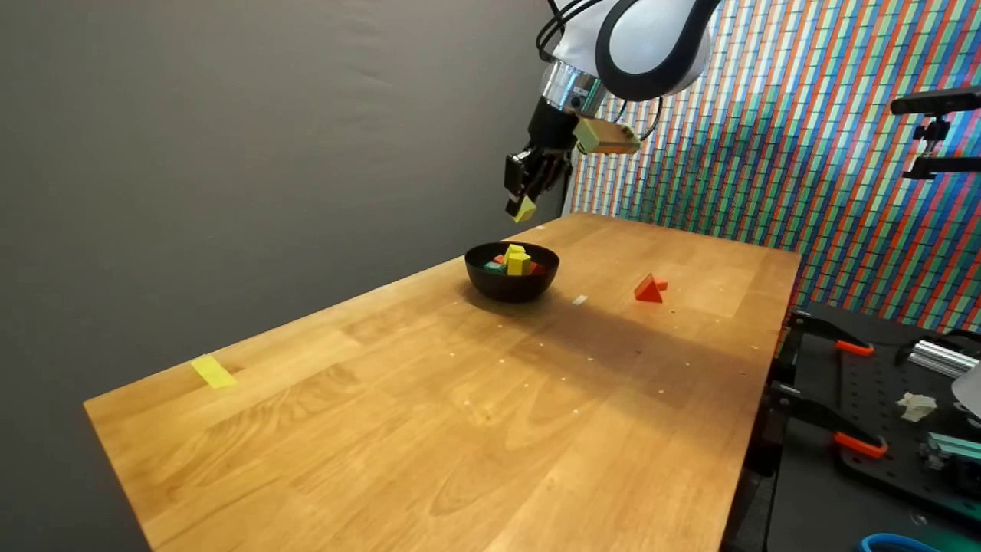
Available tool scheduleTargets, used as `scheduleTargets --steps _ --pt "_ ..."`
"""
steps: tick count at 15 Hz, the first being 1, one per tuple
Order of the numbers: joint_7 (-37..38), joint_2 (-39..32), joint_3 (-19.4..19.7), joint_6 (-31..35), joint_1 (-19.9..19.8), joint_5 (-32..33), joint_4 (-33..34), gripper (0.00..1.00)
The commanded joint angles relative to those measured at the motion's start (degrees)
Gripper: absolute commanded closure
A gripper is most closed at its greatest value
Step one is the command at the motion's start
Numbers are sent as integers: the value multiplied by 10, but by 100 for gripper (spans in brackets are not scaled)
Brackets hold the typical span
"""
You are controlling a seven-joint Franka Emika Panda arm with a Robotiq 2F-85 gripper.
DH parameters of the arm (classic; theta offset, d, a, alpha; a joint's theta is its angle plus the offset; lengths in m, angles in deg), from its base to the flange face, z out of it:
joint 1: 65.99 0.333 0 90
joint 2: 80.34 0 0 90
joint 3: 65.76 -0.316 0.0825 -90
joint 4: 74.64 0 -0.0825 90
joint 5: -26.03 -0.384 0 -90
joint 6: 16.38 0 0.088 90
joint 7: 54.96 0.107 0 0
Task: Put the colored things in the bowl
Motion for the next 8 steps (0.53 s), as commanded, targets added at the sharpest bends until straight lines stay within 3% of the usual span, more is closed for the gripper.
scheduleTargets --steps 1,4,5,6,7,8 --pt "-99 -97 -83 31 -71 -80 92 91" --pt "-154 -171 -134 0 -113 -109 170 91" --pt "-160 -191 -135 -16 -116 -104 192 89" --pt "-165 -209 -138 -30 -121 -102 209 53" --pt "-166 -222 -131 -43 -118 -94 223 85" --pt "-171 -233 -134 -56 -125 -97 232 85"
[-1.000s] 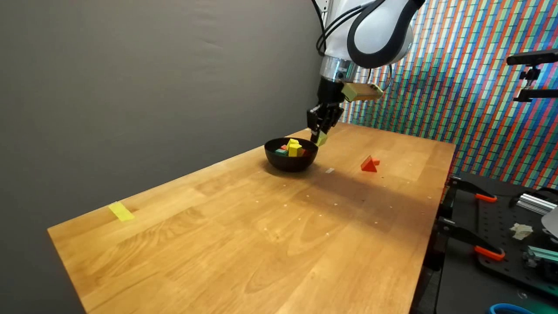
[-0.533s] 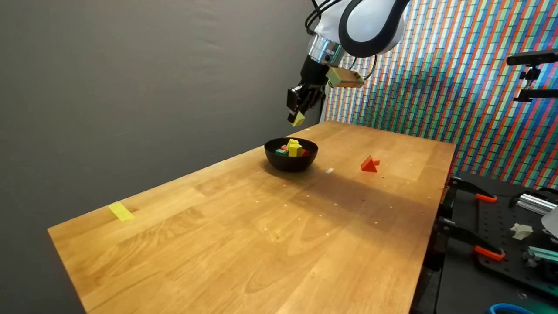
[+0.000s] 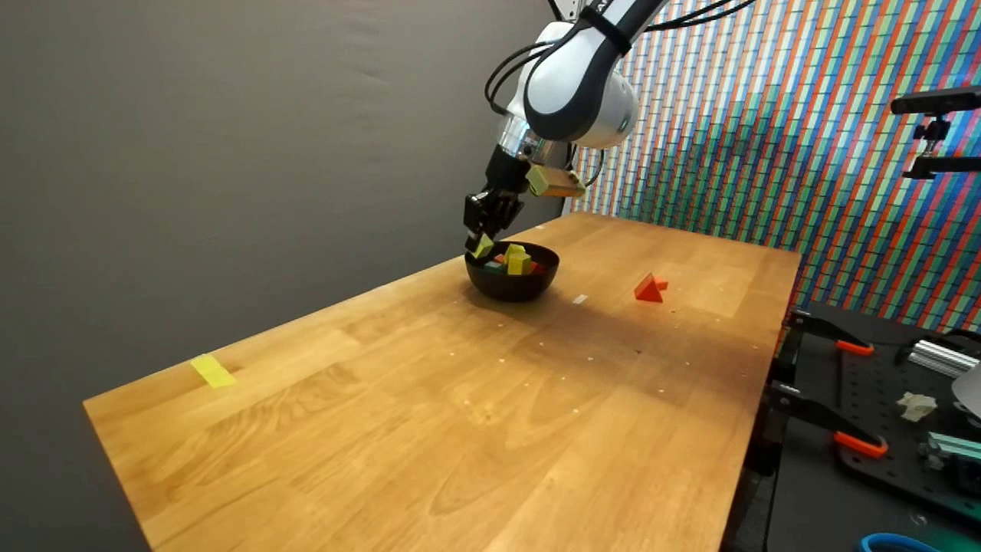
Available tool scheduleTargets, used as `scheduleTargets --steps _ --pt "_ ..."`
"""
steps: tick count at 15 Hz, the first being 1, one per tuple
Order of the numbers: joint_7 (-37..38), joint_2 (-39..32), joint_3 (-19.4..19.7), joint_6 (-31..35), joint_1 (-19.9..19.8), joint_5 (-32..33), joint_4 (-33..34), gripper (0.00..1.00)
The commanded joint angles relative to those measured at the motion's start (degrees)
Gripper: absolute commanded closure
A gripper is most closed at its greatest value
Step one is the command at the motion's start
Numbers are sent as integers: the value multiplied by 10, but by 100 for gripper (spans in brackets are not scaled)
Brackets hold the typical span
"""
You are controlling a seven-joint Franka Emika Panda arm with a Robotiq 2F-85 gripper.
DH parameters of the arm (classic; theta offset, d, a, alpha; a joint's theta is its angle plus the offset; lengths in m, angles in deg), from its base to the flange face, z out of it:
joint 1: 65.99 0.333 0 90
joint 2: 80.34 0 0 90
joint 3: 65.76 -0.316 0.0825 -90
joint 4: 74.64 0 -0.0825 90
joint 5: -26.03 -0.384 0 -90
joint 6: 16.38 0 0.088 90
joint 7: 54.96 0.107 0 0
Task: Put the colored things in the bowl
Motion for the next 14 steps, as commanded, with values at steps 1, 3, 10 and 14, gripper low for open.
scheduleTargets --steps 1,3,10,14 --pt "-31 -57 -13 -52 -22 -11 69 88" --pt "-36 -65 -16 -79 -31 -17 70 89" --pt "-28 -18 13 -207 -28 -28 35 86" --pt "-31 7 25 -254 -26 -34 20 28"
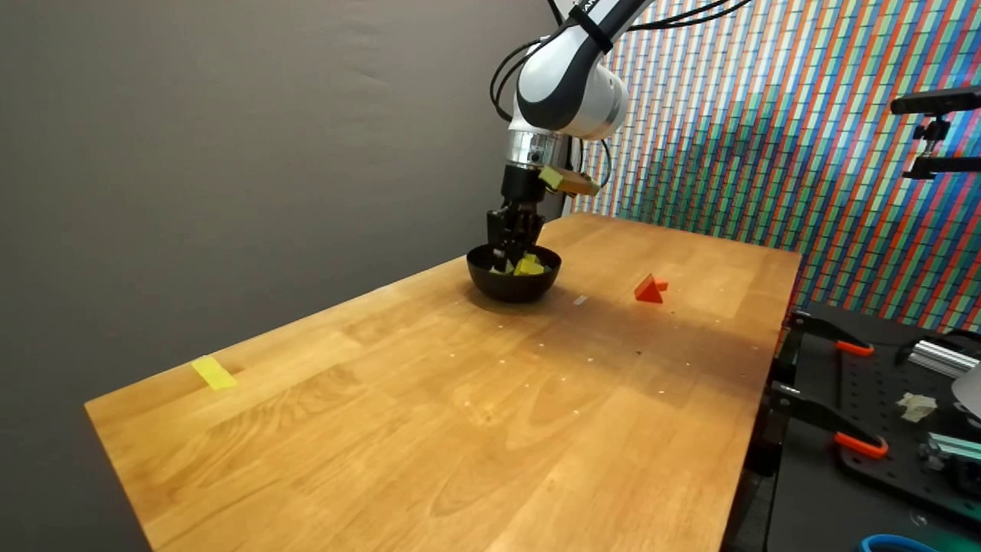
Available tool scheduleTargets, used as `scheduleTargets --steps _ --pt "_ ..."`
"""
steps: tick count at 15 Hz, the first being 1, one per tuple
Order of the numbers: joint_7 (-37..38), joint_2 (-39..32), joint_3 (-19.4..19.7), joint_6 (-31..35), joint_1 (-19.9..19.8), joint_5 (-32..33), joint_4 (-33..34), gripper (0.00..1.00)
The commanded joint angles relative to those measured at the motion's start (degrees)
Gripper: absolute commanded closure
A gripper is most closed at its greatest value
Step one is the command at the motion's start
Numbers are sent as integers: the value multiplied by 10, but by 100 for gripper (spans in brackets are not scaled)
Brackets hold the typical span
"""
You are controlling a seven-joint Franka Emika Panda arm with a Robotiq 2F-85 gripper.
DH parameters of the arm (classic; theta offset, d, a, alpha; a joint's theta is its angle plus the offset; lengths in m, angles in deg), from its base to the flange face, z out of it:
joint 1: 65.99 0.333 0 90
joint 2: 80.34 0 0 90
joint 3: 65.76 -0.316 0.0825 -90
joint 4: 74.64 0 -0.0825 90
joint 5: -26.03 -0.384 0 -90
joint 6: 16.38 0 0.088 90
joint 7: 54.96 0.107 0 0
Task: Put the colored things in the bowl
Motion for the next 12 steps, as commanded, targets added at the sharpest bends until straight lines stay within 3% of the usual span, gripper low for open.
scheduleTargets --steps 1,3,4,7,12 --pt "-17 27 19 -41 3 -13 -38 19" --pt "-10 42 32 -7 12 -7 -59 3" --pt "-7 51 37 8 14 -6 -71 0" --pt "52 103 102 51 52 50 -132 0" --pt "34 219 93 139 19 -5 -254 0"
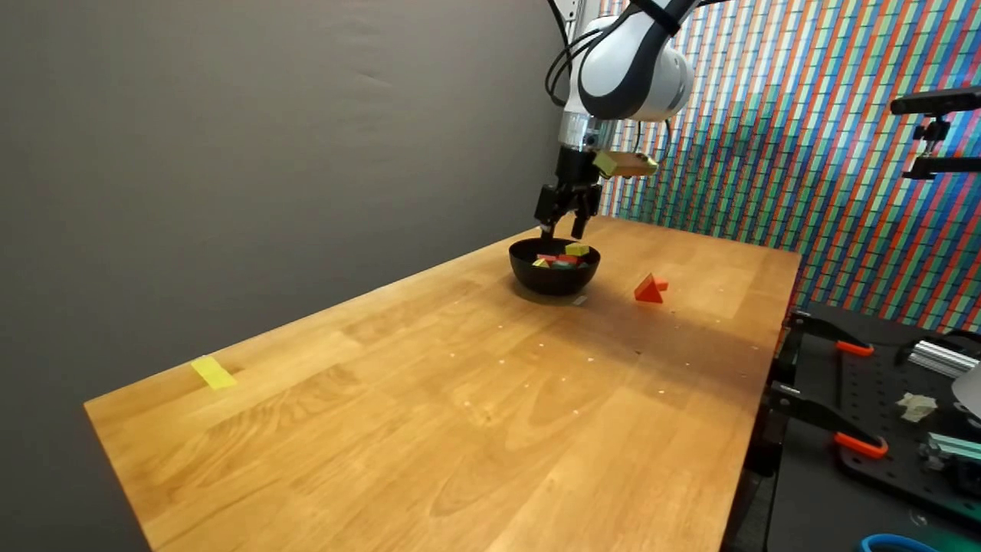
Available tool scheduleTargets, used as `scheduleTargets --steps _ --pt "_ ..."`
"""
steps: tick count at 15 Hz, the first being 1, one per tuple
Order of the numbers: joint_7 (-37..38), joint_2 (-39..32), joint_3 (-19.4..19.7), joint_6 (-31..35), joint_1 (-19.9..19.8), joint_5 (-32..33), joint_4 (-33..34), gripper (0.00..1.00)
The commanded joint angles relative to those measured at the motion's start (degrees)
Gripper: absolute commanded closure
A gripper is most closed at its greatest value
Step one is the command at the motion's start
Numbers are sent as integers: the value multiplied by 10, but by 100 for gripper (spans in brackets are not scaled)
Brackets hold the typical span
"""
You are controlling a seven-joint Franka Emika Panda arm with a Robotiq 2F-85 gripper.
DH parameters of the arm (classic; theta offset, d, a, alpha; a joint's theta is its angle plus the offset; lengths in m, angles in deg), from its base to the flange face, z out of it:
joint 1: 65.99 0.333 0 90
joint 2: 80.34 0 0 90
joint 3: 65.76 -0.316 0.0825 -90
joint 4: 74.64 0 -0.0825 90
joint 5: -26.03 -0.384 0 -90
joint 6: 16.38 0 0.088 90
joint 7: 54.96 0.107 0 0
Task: Put the colored things in the bowl
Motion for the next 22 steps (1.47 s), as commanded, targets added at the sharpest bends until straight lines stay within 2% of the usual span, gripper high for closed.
scheduleTargets --steps 1,4,6,7,11,12,13,16,19,21,22 --pt "12 117 6 61 -8 -28 -115 0" --pt "100 159 63 6 16 43 -157 0" --pt "193 167 103 -4 25 141 -184 0" --pt "215 168 114 -11 24 190 -195 0" --pt "239 147 134 -13 22 299 -219 0" --pt "215 141 124 -8 10 256 -207 0" --pt "222 139 126 -8 11 273 -213 0" --pt "120 125 94 7 -8 173 -210 0" --pt "8 95 54 7 -27 35 -191 0" --pt "-45 66 34 -8 -40 -24 -166 0" --pt "-53 47 31 -13 -41 -33 -151 0"
